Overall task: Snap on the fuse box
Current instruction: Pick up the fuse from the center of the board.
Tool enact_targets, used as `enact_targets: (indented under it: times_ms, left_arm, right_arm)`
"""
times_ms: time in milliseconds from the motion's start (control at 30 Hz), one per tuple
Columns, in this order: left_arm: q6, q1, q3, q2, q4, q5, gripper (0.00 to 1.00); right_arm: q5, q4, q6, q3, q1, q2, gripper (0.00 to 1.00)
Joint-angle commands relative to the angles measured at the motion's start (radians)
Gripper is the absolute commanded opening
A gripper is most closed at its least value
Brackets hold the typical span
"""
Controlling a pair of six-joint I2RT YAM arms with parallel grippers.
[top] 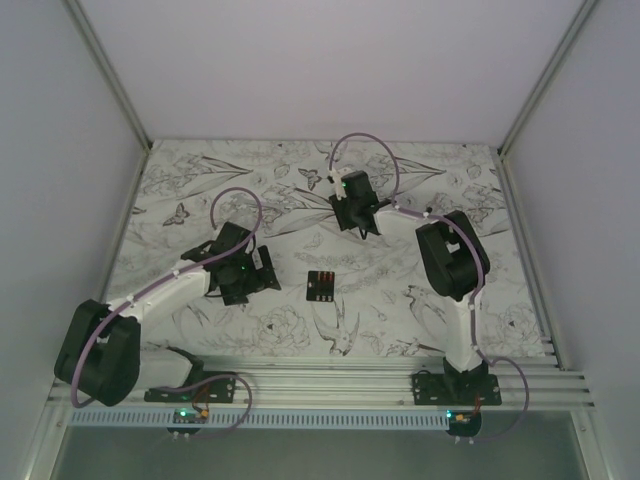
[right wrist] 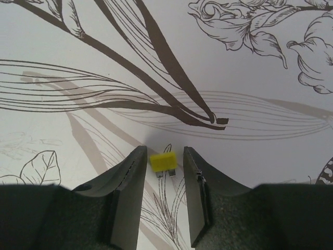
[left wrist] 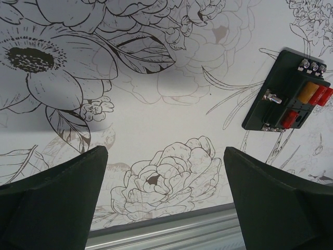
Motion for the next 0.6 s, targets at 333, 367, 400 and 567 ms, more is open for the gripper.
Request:
enact_targets:
  times_ms: [333, 367, 400, 567]
  left_arm:
    - [0.004, 0.007, -0.018, 0.002, 0.011, 0.037, 1.00]
    - [0.002, 0.007, -0.019, 0.003, 0.013, 0.039, 1.00]
    - [0.002, 0.007, -0.019, 0.004, 0.015, 0.042, 1.00]
    - [-0.003, 0.008, -0.021, 0.006, 0.021, 0.055, 1.00]
  right_arm:
    - [-0.058, -0.151, 0.021, -0.021, 0.003, -0.024, 0.30]
    - [-0.055, -0.162, 0.028, -0.031, 0.001, -0.032, 0.29]
    - [-0.052, -0.169, 0.035, -0.042, 0.001, -0.042, 0.29]
    - [-0.020, -0.208, 0.083, -0.120, 0.001, -0.110, 0.29]
